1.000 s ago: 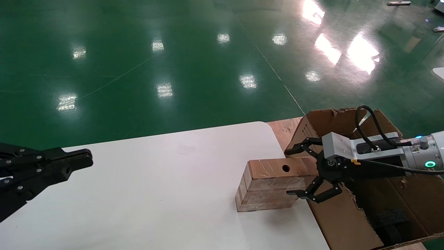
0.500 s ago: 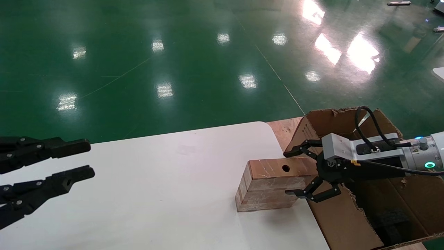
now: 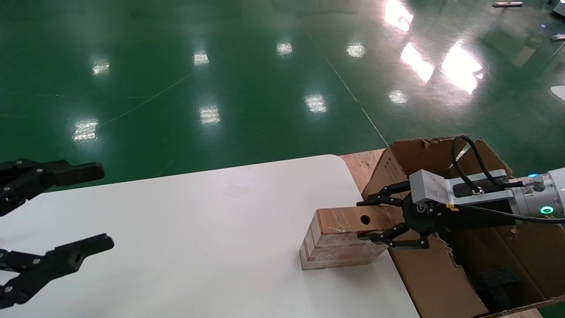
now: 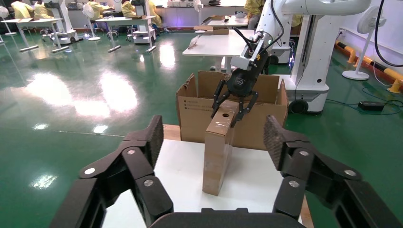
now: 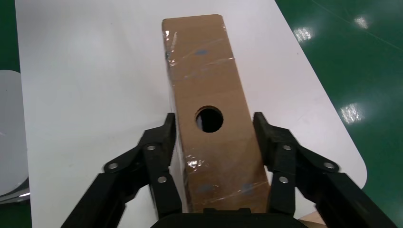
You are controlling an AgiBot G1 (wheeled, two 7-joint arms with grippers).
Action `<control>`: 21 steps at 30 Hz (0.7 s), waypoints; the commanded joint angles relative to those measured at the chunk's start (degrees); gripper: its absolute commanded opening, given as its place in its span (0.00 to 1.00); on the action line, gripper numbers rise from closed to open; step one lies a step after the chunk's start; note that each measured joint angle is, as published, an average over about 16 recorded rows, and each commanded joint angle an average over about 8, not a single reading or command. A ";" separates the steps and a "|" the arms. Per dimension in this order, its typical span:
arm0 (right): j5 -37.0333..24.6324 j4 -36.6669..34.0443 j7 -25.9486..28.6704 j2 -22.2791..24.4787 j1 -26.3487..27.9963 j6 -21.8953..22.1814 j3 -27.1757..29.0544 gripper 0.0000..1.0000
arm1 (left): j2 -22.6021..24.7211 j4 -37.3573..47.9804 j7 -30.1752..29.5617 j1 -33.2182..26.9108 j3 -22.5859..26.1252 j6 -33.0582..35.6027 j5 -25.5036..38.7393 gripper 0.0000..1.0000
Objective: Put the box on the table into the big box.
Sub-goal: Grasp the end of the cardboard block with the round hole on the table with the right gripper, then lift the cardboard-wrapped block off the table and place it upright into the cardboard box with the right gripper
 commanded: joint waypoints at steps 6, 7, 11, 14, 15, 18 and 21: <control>0.11 0.15 0.10 -0.04 -0.03 0.18 0.04 0.00 | 0.00 0.00 0.00 0.00 0.00 0.00 0.00 1.00; 0.30 0.35 0.29 -0.05 0.02 0.22 0.07 0.00 | 0.00 0.00 0.00 0.00 0.00 0.00 0.00 1.00; 1.88 2.50 2.41 0.20 1.22 0.41 0.47 0.00 | 0.00 0.00 0.00 0.00 0.00 0.00 0.00 1.00; 4.00 5.86 5.37 0.75 3.46 0.33 1.15 0.00 | 0.00 0.00 0.00 0.00 0.00 0.00 0.00 1.00; 4.77 7.09 6.43 1.01 4.39 0.34 1.44 0.00 | 0.00 0.00 0.00 0.00 0.00 0.00 0.00 1.00; 6.99 10.36 9.73 1.74 7.53 0.42 2.36 0.00 | 0.00 0.00 0.00 0.00 0.00 0.00 0.00 1.00; 8.51 11.88 12.81 2.38 11.00 0.78 3.25 0.00 | 0.00 0.00 0.00 0.00 0.00 0.00 0.00 1.00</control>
